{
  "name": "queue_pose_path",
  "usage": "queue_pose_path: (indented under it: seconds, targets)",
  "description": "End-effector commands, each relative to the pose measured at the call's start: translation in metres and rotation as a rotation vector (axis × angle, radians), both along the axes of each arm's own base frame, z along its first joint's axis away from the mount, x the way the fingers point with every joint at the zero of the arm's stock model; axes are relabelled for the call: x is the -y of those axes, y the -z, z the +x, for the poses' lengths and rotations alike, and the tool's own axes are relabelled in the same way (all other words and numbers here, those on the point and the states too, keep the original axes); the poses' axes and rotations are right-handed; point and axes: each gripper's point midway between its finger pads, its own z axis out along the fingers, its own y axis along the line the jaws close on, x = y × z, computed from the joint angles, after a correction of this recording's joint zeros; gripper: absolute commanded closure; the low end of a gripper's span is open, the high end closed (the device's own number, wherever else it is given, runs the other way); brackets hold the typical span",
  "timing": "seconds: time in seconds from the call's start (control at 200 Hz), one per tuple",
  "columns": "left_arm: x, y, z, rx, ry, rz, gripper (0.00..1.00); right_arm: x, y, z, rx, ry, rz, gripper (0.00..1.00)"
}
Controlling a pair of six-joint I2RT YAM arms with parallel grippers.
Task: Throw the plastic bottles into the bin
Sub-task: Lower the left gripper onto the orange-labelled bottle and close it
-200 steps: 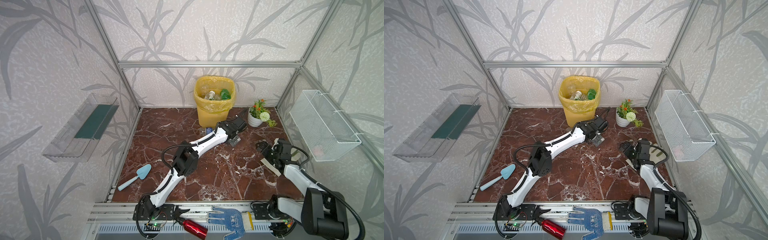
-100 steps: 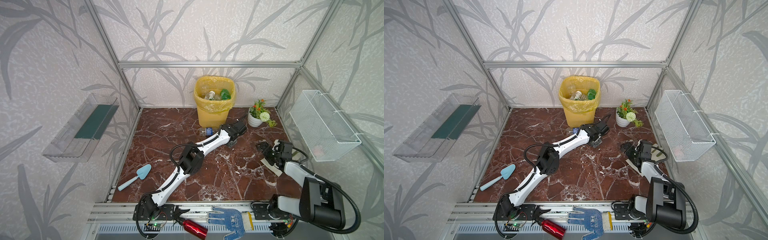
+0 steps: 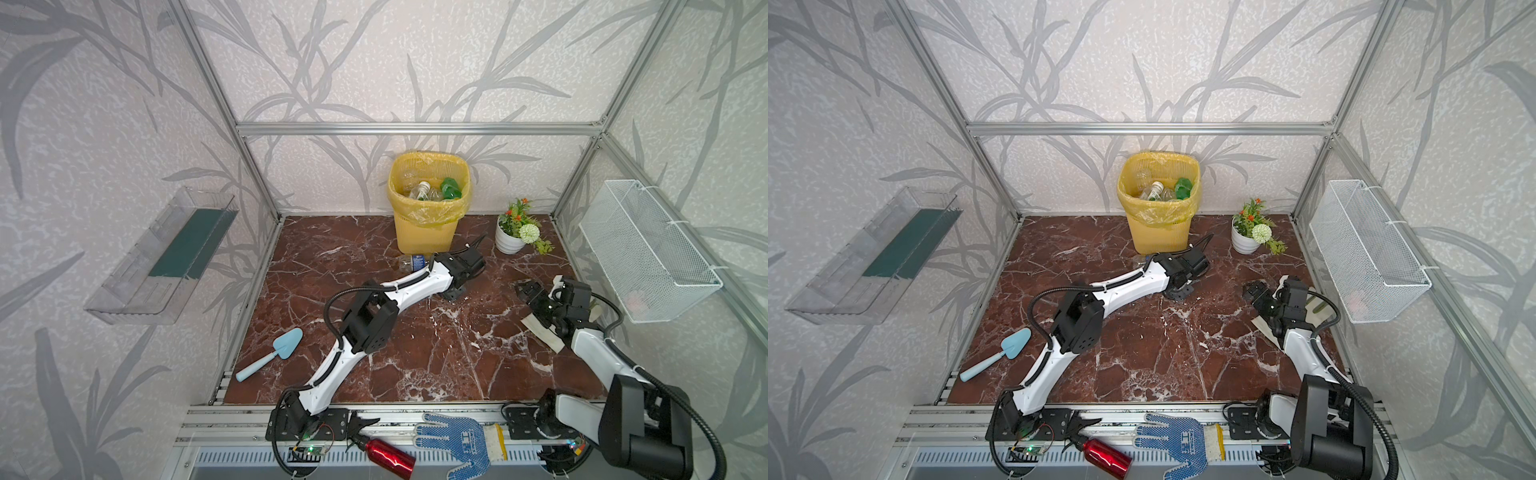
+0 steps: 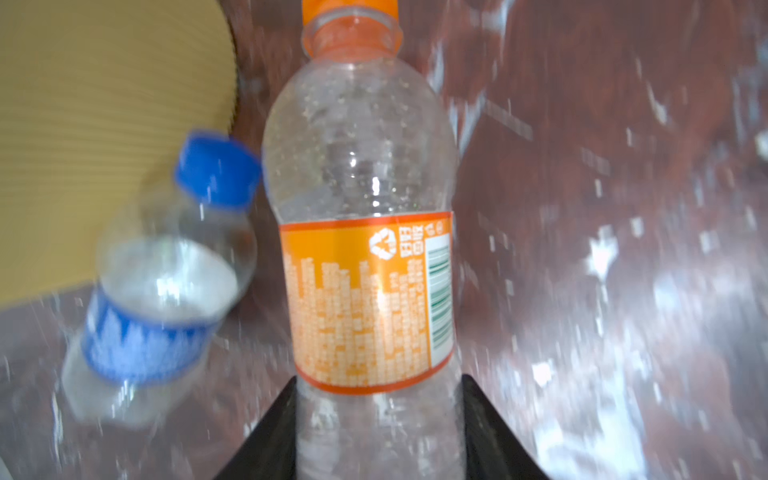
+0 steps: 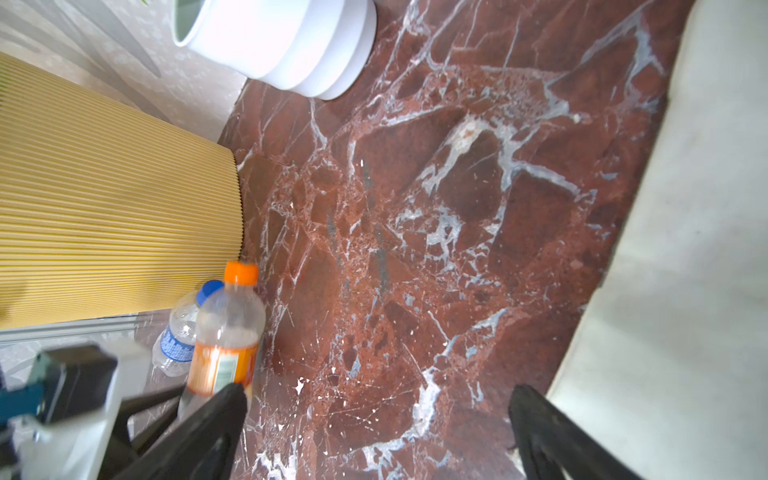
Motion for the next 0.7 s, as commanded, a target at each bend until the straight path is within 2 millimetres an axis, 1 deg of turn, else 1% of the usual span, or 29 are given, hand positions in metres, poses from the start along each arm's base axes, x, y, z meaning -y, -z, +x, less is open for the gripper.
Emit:
queue_pose_path:
  seconds: [0.0, 0.08, 0.185, 0.29, 0.375, 0.475, 0.695]
  targets:
    - [-0.015, -0.029, -0.028, -0.014, -0.066, -0.097, 0.52, -0.002, -0.006, -0.003, 0.010, 0.000, 0.018, 0.01]
    - [-0.041, -0.028, -0.051, -0.038, -0.123, -0.111, 0.51, -0.003, -0.007, -0.005, 0.016, 0.003, 0.028, 0.01]
    - [-0.078, -0.020, -0.078, -0.062, -0.195, -0.096, 0.50, -0.005, -0.005, -0.005, 0.017, 0.003, 0.042, 0.01]
    - [-0.101, -0.011, -0.098, -0.095, -0.250, -0.090, 0.50, -0.006, -0.002, -0.005, 0.012, -0.002, 0.055, 0.01]
    - [-0.111, -0.005, -0.109, -0.114, -0.282, -0.091, 0.50, -0.007, -0.001, -0.004, 0.008, -0.005, 0.067, 0.01]
    - [-0.118, -0.001, -0.114, -0.120, -0.297, -0.088, 0.48, -0.008, 0.000, -0.002, 0.006, -0.007, 0.072, 0.01]
    - [-0.118, 0.004, -0.115, -0.140, -0.289, -0.063, 0.40, -0.007, 0.001, -0.001, 0.001, 0.001, 0.075, 0.01]
